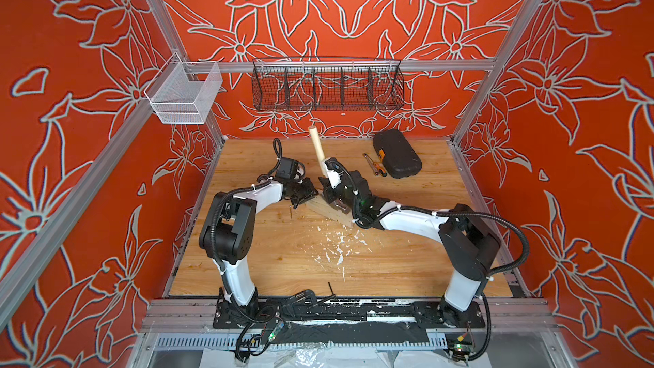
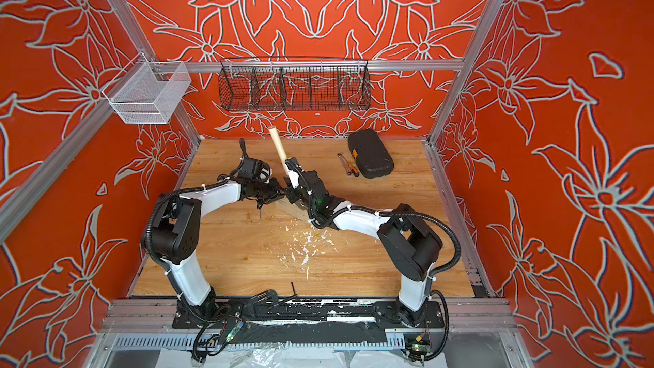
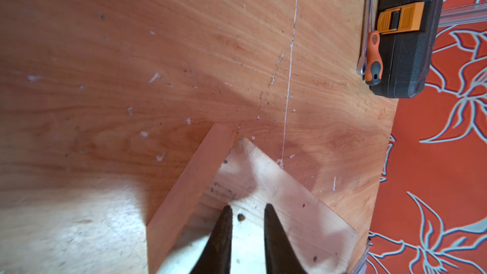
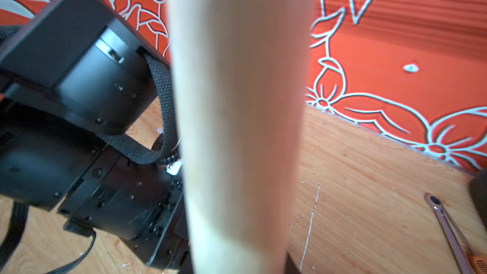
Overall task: Use a claw hammer to pull out a nail
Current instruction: Remove the nail from the mounting plate.
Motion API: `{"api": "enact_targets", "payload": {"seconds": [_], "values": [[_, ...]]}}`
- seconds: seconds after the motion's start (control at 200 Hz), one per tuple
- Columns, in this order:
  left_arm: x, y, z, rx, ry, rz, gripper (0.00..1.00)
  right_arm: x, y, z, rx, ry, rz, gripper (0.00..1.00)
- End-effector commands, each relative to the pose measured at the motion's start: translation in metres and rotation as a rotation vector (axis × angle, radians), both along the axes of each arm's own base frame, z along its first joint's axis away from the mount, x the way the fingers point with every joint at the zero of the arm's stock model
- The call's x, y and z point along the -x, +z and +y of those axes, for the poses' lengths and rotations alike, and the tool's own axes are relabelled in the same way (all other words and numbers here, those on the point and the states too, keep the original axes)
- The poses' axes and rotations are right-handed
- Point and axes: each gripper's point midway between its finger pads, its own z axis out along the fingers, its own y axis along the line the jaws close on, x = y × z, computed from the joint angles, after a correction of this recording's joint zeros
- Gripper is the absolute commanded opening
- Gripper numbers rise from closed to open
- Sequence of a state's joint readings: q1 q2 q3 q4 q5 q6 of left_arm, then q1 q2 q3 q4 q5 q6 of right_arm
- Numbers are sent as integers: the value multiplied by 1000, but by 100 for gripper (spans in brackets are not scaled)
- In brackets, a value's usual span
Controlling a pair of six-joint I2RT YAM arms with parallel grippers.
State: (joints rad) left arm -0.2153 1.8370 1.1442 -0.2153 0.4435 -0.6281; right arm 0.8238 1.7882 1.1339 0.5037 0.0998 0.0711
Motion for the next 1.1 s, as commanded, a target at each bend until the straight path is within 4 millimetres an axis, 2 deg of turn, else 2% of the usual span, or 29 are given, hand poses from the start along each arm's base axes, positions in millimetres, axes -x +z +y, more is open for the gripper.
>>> {"api": "enact_targets", "payload": {"seconds": [0.0,0.28,0.35,0.52,0.595,0.926,1.006,1.096], "values": [[62,-73,27,-197,10,289,23,0,125,13,-322,40,-218,0],[60,-73,15,-200,-15,283,23,-3,106,19,-304,45,-179,0],[61,-73,15,-209,-17,284,23,-1,110,15,-319,38,-195,0],[63,-75,17,-219,-19,289,22,15,134,-5,-373,33,-260,0],[62,-74,17,-213,-18,287,23,22,133,-13,-392,32,-276,0],[56,-54,10,-175,-26,245,22,25,78,-22,-353,14,-245,0],[56,-53,11,-179,-25,244,22,29,68,-27,-370,9,-238,0],[58,-54,14,-194,-21,250,22,39,66,-38,-422,11,-254,0]]}}
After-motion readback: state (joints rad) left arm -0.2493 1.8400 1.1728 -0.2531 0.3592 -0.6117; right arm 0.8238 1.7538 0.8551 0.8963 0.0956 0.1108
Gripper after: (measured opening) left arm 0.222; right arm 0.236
